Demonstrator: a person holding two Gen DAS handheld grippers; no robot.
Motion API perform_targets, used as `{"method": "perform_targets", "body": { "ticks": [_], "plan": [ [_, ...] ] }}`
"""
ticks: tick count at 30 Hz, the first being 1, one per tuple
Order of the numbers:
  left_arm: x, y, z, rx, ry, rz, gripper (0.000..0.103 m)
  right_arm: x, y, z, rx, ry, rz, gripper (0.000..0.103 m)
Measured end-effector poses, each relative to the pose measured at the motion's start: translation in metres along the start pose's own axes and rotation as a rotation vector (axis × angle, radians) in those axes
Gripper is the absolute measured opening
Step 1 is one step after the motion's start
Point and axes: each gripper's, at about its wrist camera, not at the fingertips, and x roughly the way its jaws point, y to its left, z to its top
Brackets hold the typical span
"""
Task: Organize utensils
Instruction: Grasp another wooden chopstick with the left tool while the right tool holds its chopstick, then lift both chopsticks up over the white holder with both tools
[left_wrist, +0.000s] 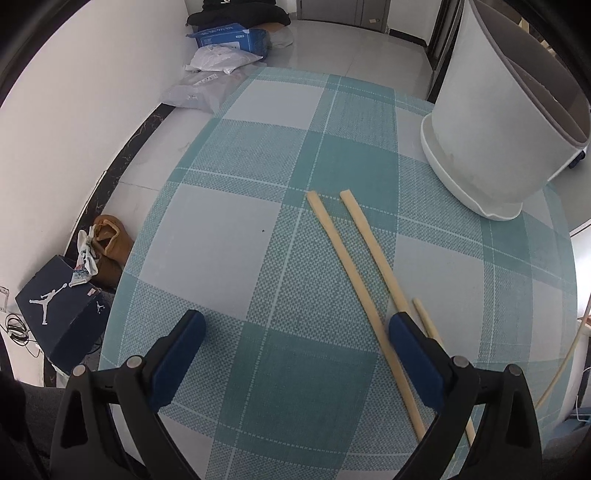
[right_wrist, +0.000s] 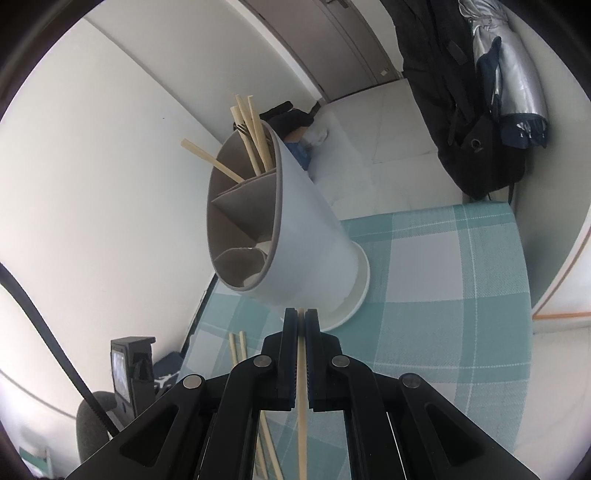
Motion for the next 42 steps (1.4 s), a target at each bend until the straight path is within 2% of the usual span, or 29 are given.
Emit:
{"method": "perform_targets", "body": {
  "ticks": [9, 13, 16, 18, 22, 23, 24, 26, 28, 31, 36, 42],
  "plan": [
    [0.011, 0.013, 0.022, -0.052, 0.006, 0.019, 0.098, -0.005, -0.007, 0.002, 0.005, -0.019, 0.004, 0.003],
    [0.014, 0.012, 0.030, -0.040, -0.001, 0.033, 0.094, -0.008, -0.004, 0.001, -0.009, -0.025, 0.006, 0.003],
    [0.014, 0.010, 0.037, -0.033, -0.004, 0.028, 0.082, -0.009, -0.005, 0.001, -0.004, -0.023, 0.007, 0.003],
    [0.012, 0.008, 0.042, -0.035, -0.001, 0.028, 0.063, -0.009, -0.004, 0.001, -0.003, -0.023, 0.010, 0.003],
    [0.012, 0.007, 0.048, -0.074, 0.012, 0.036, 0.047, -0.011, -0.002, 0.003, -0.015, -0.031, 0.010, 0.003],
    [0.012, 0.009, 0.050, -0.096, 0.011, 0.041, 0.040, -0.011, -0.001, 0.003, -0.018, -0.032, 0.009, 0.003],
    [0.012, 0.011, 0.051, -0.115, 0.005, 0.044, 0.027, -0.011, -0.001, 0.003, -0.022, -0.033, 0.007, 0.003],
    [0.012, 0.012, 0.052, -0.144, -0.001, 0.038, 0.012, -0.011, -0.001, 0.003, -0.023, -0.034, 0.002, 0.003],
    [0.011, 0.010, 0.051, -0.164, 0.001, 0.032, 0.006, -0.010, -0.002, 0.003, -0.018, -0.033, -0.004, 0.003],
    [0.010, 0.010, 0.052, -0.200, 0.005, 0.023, 0.004, -0.010, -0.004, 0.003, -0.008, -0.032, -0.011, 0.003],
    [0.009, 0.013, 0.052, -0.259, 0.019, -0.031, 0.003, -0.014, 0.001, 0.002, -0.031, -0.048, -0.027, 0.003],
    [-0.027, 0.017, 0.046, -0.257, -0.129, -0.077, 0.003, -0.022, 0.010, -0.001, -0.060, -0.092, -0.028, 0.003]
  ]
}}
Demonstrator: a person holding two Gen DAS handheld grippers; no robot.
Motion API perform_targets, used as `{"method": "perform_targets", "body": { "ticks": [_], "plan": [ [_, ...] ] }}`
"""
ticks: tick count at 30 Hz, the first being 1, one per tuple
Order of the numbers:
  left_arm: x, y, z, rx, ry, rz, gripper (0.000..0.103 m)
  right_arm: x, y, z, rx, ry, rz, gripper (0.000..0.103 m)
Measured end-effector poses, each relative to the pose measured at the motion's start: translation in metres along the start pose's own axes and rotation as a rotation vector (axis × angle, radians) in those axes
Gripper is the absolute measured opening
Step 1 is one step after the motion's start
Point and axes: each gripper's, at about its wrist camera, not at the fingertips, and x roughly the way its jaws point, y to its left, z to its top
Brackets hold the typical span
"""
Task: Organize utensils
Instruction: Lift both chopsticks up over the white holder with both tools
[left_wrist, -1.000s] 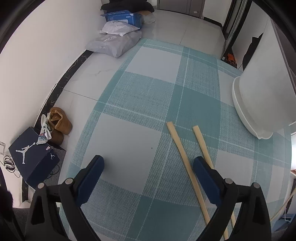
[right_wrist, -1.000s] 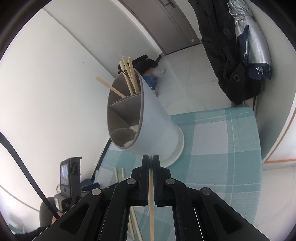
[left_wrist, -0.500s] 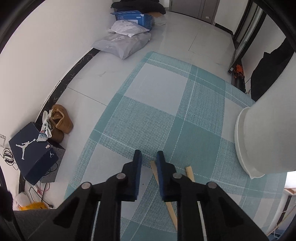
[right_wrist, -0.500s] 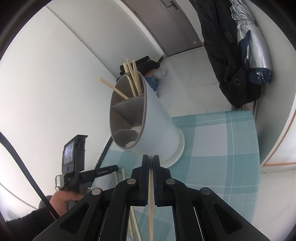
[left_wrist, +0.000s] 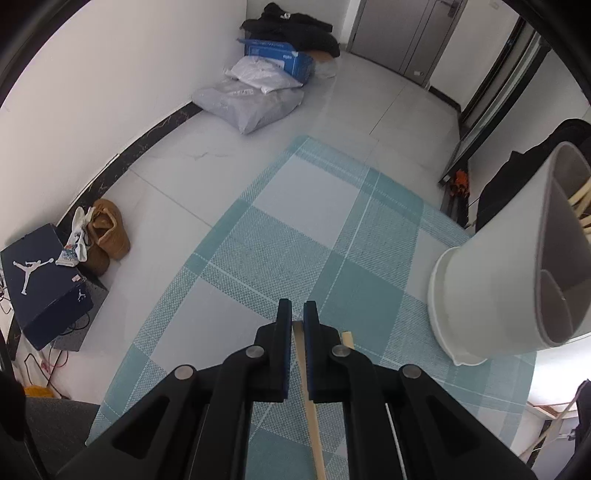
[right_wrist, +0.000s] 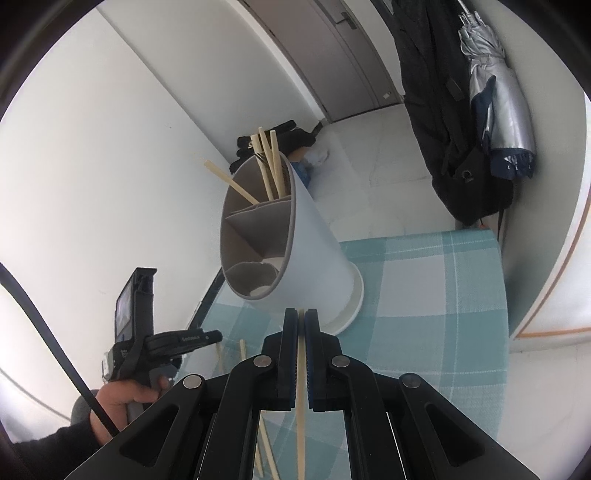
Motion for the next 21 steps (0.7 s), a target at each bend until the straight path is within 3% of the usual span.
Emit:
{"method": "perform_targets", "body": {
  "ticks": [9, 17, 21],
  "plan": [
    [-0.065, -0.003, -0.005, 0.039, -0.198, -0.141, 0.003, -0.019, 0.015, -0.008, -0.027, -0.096, -0.023, 0.003],
    [-0.090, 0.016, -0.017, 0.078, -0.272, -0.273, 0.002, -0.033, 0.008, -0.020, 0.060, -0.127, 0.007, 0.003],
    [-0.101, 0.019, -0.023, 0.126, -0.312, -0.298, 0.002, -0.033, 0.004, -0.030, 0.114, -0.123, -0.019, 0.003]
  ]
}}
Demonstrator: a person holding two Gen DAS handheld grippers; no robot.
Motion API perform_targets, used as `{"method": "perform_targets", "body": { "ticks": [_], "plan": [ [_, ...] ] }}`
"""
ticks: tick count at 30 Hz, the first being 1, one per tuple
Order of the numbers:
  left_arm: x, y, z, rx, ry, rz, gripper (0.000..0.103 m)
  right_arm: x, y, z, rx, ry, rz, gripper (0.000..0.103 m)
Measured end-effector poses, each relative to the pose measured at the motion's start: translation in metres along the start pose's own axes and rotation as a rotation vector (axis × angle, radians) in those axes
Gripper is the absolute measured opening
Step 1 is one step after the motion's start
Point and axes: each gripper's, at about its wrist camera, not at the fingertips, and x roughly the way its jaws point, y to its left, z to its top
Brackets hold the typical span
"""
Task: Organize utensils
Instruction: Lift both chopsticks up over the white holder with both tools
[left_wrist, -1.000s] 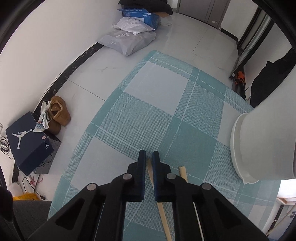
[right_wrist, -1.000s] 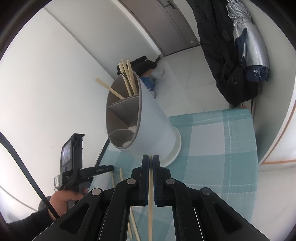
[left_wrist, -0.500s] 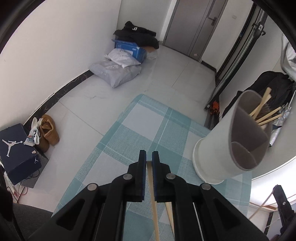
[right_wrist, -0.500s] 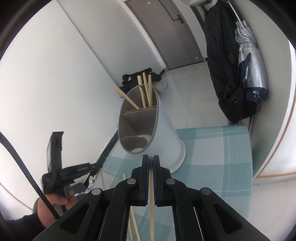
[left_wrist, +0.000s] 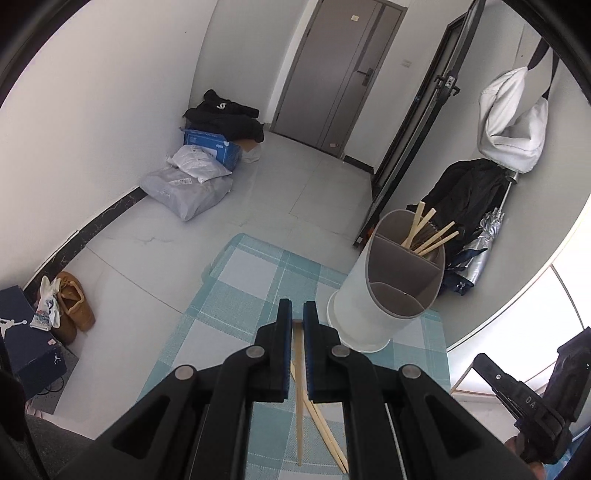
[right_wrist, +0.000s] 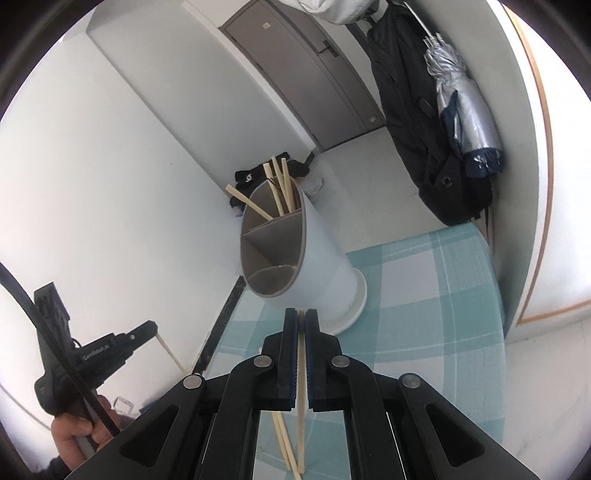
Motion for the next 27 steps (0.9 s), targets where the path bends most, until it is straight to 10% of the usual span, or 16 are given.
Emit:
{"method": "perform_targets", "body": {
  "ticks": [27],
  "plan": [
    [-0.020, -0.013, 0.017, 0.082, 0.027, -0.216, 0.002, -0.030, 0.045, 0.006, -0.043, -0.129, -0.008, 0.003]
  ]
}}
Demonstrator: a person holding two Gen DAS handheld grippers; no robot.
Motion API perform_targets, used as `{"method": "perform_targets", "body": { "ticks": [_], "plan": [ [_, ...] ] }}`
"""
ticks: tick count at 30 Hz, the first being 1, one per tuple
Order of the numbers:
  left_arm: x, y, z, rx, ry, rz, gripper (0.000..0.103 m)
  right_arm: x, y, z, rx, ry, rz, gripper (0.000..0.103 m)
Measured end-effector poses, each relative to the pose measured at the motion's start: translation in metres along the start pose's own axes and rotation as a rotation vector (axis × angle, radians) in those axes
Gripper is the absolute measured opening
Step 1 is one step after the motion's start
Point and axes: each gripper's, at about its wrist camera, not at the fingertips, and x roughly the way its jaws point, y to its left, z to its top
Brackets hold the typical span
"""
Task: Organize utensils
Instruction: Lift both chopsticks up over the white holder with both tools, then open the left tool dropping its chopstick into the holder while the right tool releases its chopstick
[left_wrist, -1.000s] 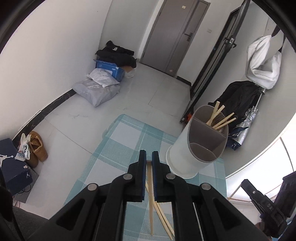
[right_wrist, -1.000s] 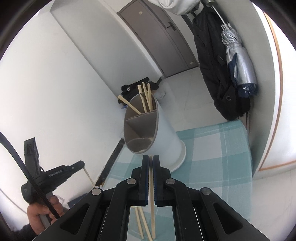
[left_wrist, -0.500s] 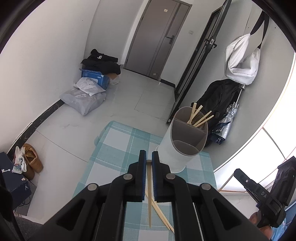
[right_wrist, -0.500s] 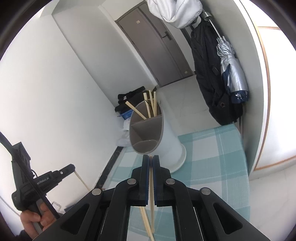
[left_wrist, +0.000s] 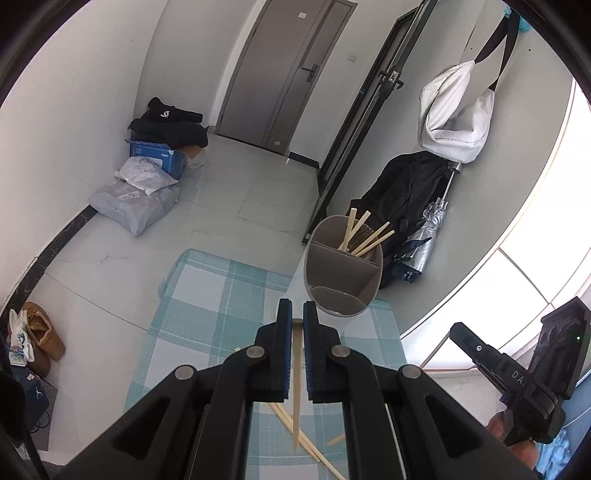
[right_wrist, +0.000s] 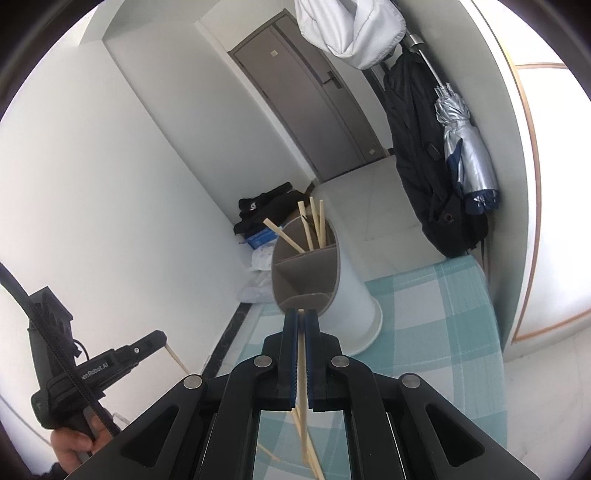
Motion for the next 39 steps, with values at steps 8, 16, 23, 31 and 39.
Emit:
{"method": "perform_targets", "body": {
  "ticks": [8, 16, 23, 31, 39],
  "plan": [
    [0.009, -0.014, 0.037, -0.033, -0.021, -0.066, 0.002, 0.008, 0.003, 0.032, 0.001, -0.030, -0.009, 0.003],
    [0.020, -0.025, 0.099, -0.092, -0.088, -0.127, 0.002, 0.012, 0.017, 0.104, -0.050, -0.098, -0.028, 0.003],
    [0.028, -0.016, 0.144, -0.112, -0.166, -0.126, 0.002, 0.025, 0.044, 0.161, -0.161, -0.180, -0.059, 0.003],
    [0.052, 0.003, 0.165, -0.140, -0.204, -0.115, 0.002, 0.059, 0.068, 0.193, -0.262, -0.245, -0.091, 0.003],
    [0.076, 0.006, 0.154, -0.116, -0.165, -0.117, 0.002, 0.106, 0.081, 0.191, -0.314, -0.213, -0.062, 0.003]
  ]
}}
